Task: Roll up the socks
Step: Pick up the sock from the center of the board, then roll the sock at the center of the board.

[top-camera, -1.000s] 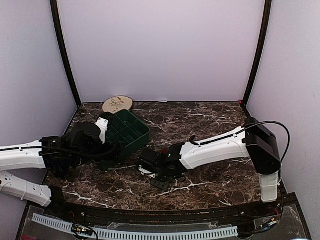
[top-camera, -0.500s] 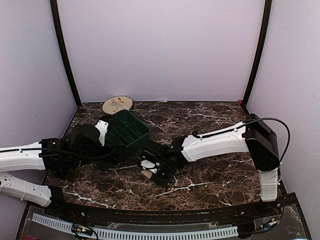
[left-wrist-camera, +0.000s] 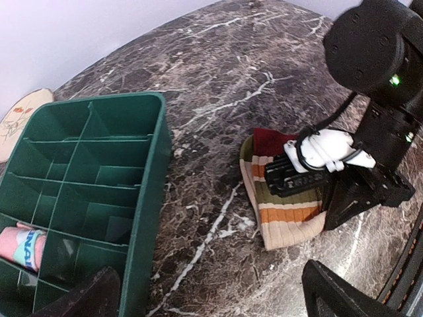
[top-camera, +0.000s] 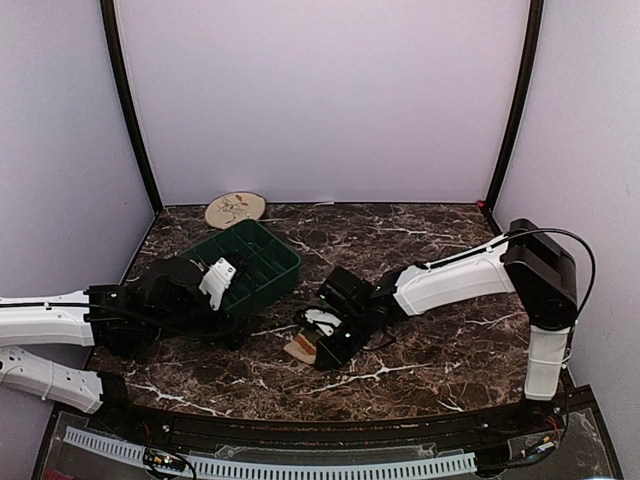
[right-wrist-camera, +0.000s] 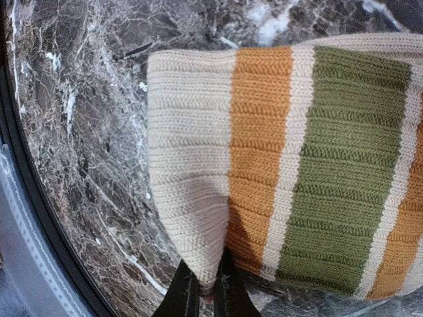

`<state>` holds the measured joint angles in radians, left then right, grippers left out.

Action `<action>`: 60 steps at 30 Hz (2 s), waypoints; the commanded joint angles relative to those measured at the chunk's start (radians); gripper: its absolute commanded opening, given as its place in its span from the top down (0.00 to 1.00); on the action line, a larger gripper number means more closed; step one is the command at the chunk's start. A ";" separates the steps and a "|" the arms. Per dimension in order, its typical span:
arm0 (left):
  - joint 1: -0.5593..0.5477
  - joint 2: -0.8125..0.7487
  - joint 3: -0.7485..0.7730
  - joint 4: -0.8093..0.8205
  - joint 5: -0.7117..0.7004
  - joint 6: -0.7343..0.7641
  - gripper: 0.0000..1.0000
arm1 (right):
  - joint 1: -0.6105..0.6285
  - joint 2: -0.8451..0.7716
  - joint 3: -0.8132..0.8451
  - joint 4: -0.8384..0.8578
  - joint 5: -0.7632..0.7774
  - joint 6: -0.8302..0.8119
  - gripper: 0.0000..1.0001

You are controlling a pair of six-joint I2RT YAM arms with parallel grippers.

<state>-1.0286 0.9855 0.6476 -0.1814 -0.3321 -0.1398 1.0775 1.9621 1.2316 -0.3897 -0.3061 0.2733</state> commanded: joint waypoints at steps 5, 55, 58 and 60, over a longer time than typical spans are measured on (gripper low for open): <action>-0.053 0.118 0.021 0.043 0.120 0.168 0.01 | -0.045 -0.044 -0.164 0.191 -0.213 0.187 0.96; -0.277 0.611 0.068 0.449 -0.098 0.800 0.43 | -0.261 -0.089 -0.436 0.549 -0.615 0.557 0.99; -0.278 0.630 0.072 0.461 -0.101 0.808 0.36 | -0.275 -0.082 -0.455 0.574 -0.630 0.581 0.99; -0.278 0.643 0.076 0.469 -0.102 0.816 0.34 | -0.285 -0.083 -0.477 0.630 -0.649 0.624 0.99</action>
<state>-1.3006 1.6085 0.7238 0.2497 -0.4179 0.6548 0.8154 1.8702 0.7925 0.1429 -0.9092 0.8345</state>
